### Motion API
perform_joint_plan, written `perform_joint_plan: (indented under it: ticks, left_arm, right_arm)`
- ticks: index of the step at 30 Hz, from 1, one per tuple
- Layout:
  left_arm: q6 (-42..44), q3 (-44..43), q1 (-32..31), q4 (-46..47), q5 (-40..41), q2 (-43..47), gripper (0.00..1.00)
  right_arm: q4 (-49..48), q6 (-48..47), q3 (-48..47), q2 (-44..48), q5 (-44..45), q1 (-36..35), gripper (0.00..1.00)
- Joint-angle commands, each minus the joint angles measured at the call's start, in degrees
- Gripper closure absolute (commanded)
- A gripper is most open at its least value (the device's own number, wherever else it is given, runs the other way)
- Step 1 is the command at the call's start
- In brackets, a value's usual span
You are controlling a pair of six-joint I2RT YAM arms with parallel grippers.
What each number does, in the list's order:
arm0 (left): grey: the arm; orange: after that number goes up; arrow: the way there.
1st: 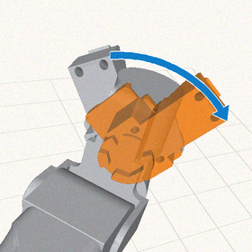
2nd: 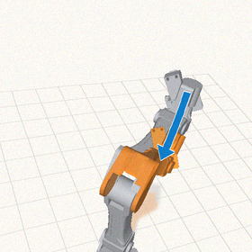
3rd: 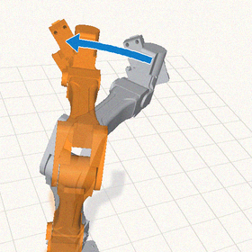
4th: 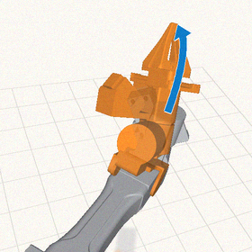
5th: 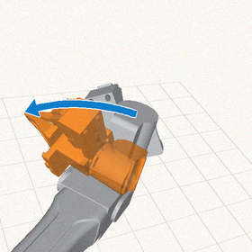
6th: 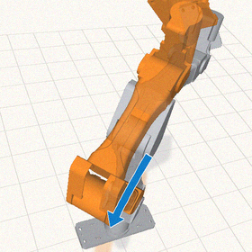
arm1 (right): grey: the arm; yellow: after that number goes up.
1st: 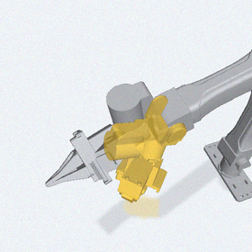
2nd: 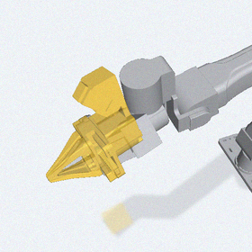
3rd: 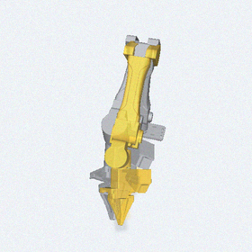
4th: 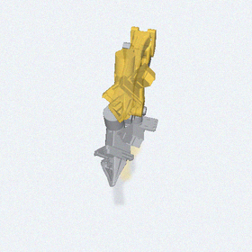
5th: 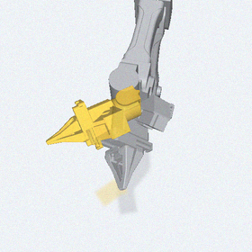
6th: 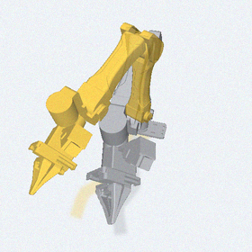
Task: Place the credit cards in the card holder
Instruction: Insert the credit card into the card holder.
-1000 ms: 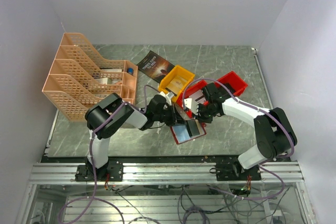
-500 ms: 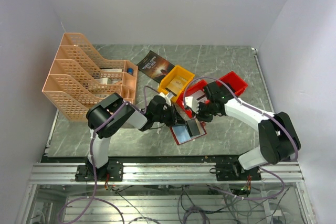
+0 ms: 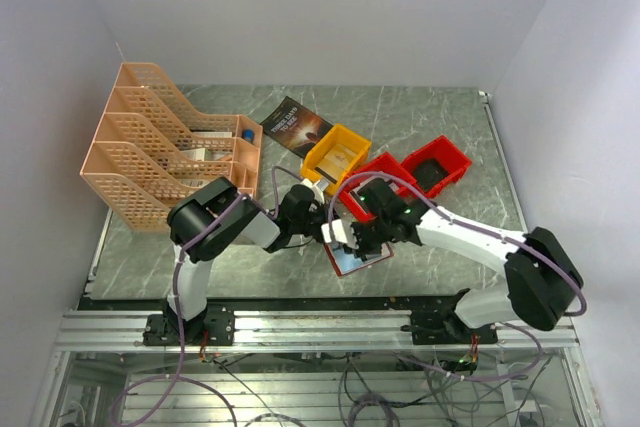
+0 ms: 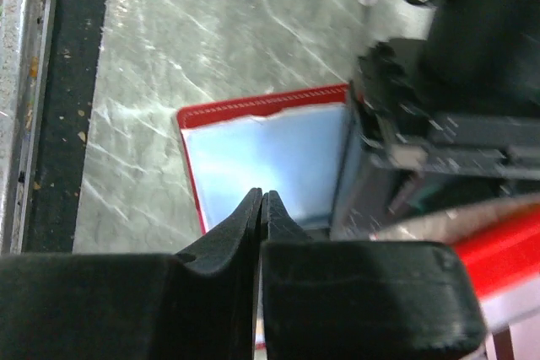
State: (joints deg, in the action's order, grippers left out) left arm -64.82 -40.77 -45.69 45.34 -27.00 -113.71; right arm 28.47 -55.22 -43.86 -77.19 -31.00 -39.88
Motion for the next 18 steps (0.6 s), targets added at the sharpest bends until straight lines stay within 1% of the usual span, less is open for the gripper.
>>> perform_joint_plan:
  ticks: [1,8,12,18]
  left_arm:
    - [-0.24,-0.07,-0.19,2.43,-0.52,-1.17,0.77]
    - [-0.57,-0.14,-0.18,3.61,-0.79,-1.79,0.76]
    - [-0.65,0.36,-0.14,3.85,-0.71,-1.56,0.76]
    - [-0.71,0.78,-0.18,3.90,-0.48,-1.41,0.72]
  right_arm:
    - [-2.25,1.00,-0.92,-4.74,5.57,-4.85,1.00]
    - [-3.95,0.96,0.26,-6.72,11.33,-6.93,1.00]
    - [-2.42,0.12,-0.34,-8.69,13.79,-7.44,1.00]
    - [-1.14,-0.99,-0.02,-7.52,18.06,-7.11,1.00]
